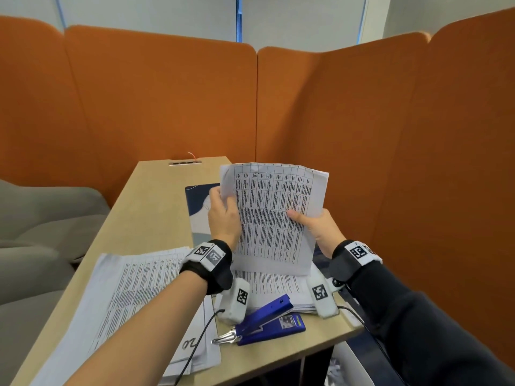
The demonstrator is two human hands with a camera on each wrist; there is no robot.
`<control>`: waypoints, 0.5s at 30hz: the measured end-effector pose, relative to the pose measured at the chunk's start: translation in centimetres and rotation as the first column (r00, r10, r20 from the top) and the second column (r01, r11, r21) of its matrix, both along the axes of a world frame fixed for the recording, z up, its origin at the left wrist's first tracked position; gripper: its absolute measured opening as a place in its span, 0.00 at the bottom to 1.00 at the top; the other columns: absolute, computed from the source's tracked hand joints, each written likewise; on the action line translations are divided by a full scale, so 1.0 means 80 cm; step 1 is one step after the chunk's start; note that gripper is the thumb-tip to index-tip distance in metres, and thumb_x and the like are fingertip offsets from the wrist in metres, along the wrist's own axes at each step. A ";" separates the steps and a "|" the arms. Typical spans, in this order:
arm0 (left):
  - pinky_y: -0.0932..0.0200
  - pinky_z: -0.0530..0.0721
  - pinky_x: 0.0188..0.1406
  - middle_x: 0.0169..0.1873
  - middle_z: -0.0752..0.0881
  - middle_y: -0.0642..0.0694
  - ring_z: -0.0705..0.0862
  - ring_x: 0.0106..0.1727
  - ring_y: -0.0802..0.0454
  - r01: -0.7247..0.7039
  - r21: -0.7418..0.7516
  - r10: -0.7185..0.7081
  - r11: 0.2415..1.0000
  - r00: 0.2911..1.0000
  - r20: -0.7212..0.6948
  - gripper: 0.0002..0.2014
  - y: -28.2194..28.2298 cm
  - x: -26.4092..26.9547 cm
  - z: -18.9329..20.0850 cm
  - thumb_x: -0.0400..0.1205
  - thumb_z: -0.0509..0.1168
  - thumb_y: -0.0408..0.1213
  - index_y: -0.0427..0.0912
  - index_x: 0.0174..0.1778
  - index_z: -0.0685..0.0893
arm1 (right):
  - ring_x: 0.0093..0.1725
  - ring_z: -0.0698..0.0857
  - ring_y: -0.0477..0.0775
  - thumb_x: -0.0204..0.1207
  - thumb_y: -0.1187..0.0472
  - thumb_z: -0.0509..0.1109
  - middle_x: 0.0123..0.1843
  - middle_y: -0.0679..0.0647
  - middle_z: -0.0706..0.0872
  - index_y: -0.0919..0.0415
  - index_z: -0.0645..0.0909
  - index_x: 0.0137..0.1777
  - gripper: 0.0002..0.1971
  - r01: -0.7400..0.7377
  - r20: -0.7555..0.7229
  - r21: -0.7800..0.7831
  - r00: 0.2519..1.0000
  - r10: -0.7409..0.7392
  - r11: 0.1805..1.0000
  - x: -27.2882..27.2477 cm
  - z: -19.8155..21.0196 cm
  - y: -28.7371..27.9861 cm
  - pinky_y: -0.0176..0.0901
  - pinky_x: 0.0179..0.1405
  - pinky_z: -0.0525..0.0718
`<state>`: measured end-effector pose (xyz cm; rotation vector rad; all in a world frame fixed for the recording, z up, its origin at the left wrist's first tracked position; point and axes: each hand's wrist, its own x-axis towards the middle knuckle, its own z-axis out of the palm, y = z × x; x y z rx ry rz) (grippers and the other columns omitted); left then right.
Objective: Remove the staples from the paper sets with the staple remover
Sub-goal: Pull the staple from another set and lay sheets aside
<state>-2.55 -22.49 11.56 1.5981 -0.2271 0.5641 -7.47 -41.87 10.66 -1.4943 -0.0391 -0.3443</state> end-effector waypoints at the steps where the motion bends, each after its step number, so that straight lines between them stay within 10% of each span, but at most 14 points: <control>1: 0.57 0.66 0.28 0.30 0.74 0.49 0.69 0.27 0.53 0.012 0.007 -0.012 1.000 0.999 0.050 0.02 0.002 0.000 0.006 0.87 0.51 0.34 0.43 0.51 0.69 | 0.56 0.90 0.58 0.75 0.65 0.75 0.57 0.59 0.91 0.65 0.83 0.62 0.16 -0.007 -0.004 -0.014 1.000 0.007 1.000 0.001 0.000 -0.003 0.55 0.58 0.87; 4: 0.60 0.68 0.25 0.35 0.76 0.52 0.69 0.25 0.50 0.001 -0.001 0.000 1.000 0.975 0.224 0.15 0.004 0.007 0.030 0.86 0.51 0.29 0.49 0.65 0.69 | 0.58 0.90 0.57 0.75 0.66 0.75 0.59 0.59 0.90 0.67 0.82 0.65 0.18 -0.045 -0.008 -0.063 0.999 0.045 0.997 0.001 0.004 -0.005 0.51 0.56 0.88; 6: 0.69 0.74 0.29 0.56 0.79 0.54 0.78 0.33 0.47 -0.019 0.037 0.005 0.999 0.942 0.335 0.26 0.007 0.011 0.041 0.83 0.50 0.23 0.54 0.73 0.68 | 0.57 0.90 0.54 0.76 0.66 0.74 0.59 0.58 0.90 0.66 0.81 0.65 0.18 -0.051 -0.017 -0.088 0.999 0.050 0.995 0.002 0.006 -0.004 0.49 0.55 0.88; 9: 0.65 0.80 0.55 0.61 0.79 0.48 0.78 0.53 0.67 -0.074 0.116 0.024 0.990 0.922 0.387 0.26 0.010 0.016 0.038 0.80 0.50 0.18 0.44 0.69 0.76 | 0.57 0.90 0.53 0.76 0.65 0.74 0.58 0.56 0.90 0.64 0.82 0.65 0.17 -0.058 -0.026 -0.127 0.998 0.056 0.990 0.002 0.005 -0.005 0.49 0.55 0.88; 12: 0.43 0.81 0.49 0.53 0.82 0.43 0.78 0.43 0.50 -0.102 0.086 0.059 0.991 0.911 0.408 0.19 0.011 0.022 0.031 0.81 0.49 0.22 0.45 0.62 0.76 | 0.57 0.90 0.54 0.77 0.64 0.74 0.58 0.55 0.91 0.61 0.82 0.64 0.16 -0.083 -0.036 -0.144 0.996 0.079 0.986 0.000 0.002 -0.005 0.47 0.53 0.88; 15: 0.43 0.80 0.38 0.50 0.84 0.44 0.79 0.37 0.36 -0.127 0.084 0.078 0.988 0.898 0.434 0.15 0.013 0.023 0.033 0.85 0.50 0.27 0.44 0.61 0.77 | 0.55 0.90 0.53 0.77 0.64 0.74 0.57 0.54 0.91 0.61 0.83 0.64 0.16 -0.086 -0.019 -0.148 0.996 0.084 0.985 -0.003 0.003 -0.004 0.39 0.45 0.89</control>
